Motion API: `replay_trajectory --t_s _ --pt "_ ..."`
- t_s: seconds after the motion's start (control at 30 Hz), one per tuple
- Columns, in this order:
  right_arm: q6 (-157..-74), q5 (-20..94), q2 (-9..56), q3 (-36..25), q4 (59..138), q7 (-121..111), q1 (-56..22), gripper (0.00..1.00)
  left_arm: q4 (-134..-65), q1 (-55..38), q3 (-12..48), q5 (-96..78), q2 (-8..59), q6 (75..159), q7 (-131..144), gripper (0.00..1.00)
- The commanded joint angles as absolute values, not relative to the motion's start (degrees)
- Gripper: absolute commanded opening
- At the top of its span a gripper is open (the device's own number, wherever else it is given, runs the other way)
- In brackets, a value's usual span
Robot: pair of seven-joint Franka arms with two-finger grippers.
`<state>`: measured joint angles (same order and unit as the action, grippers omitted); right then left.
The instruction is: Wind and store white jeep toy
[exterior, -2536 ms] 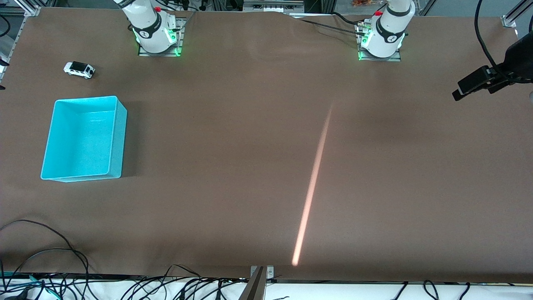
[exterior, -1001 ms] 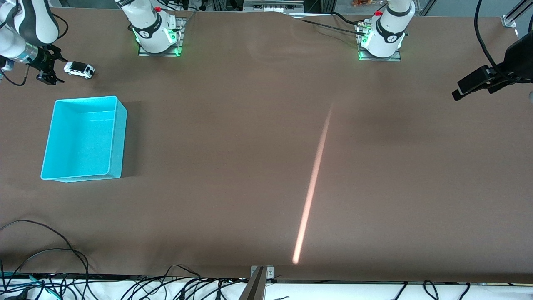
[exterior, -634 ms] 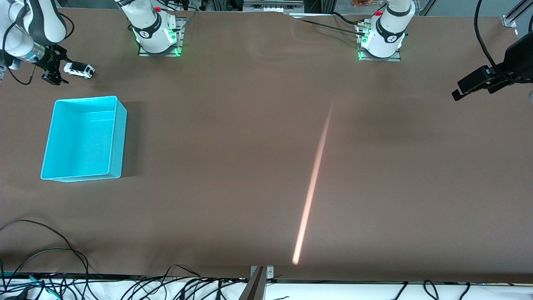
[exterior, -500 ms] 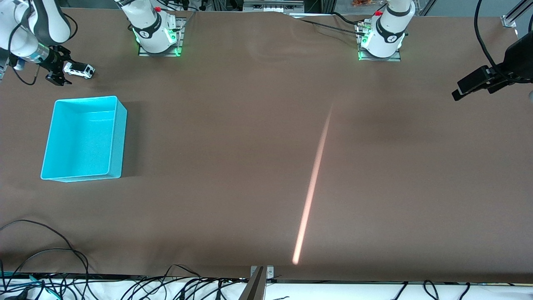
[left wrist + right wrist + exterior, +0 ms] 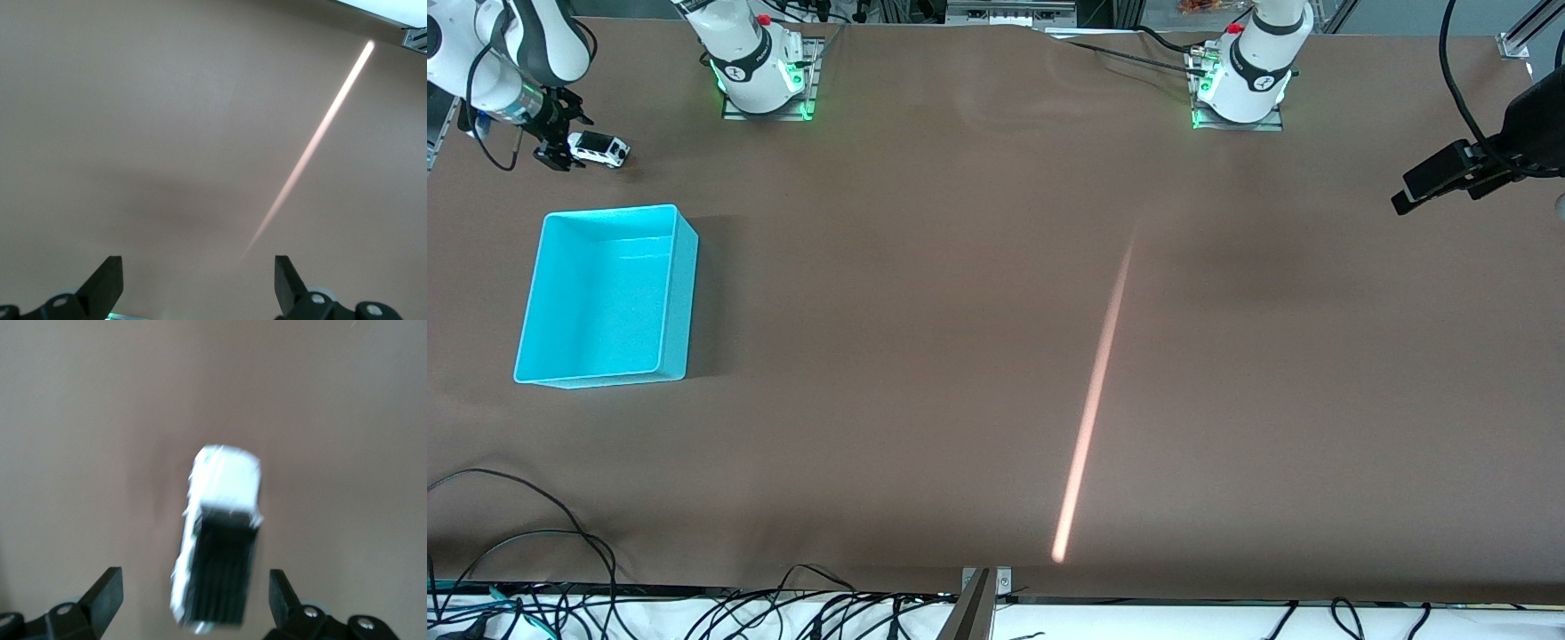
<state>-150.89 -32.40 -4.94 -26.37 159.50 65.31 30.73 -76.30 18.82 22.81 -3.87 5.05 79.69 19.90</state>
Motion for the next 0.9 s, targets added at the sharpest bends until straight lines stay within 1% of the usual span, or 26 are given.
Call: replay_trajectory --t_s 0.0,0.33,0.87 --pt "-154.9 -37.9 -5.2 -30.8 161.2 65.9 31.6 0.98 -75.5 18.8 23.0 -3.5 4.8 78.7 18.9 1.0" --pt "-154.8 -38.0 -5.5 -30.5 161.3 68.0 31.2 0.99 -75.6 18.8 23.0 -3.5 4.8 78.7 18.9 1.0" --pt "-155.1 -38.0 -4.7 -27.7 161.2 73.5 28.5 1.0 -75.5 18.8 23.0 -3.6 4.8 78.7 19.0 1.0"
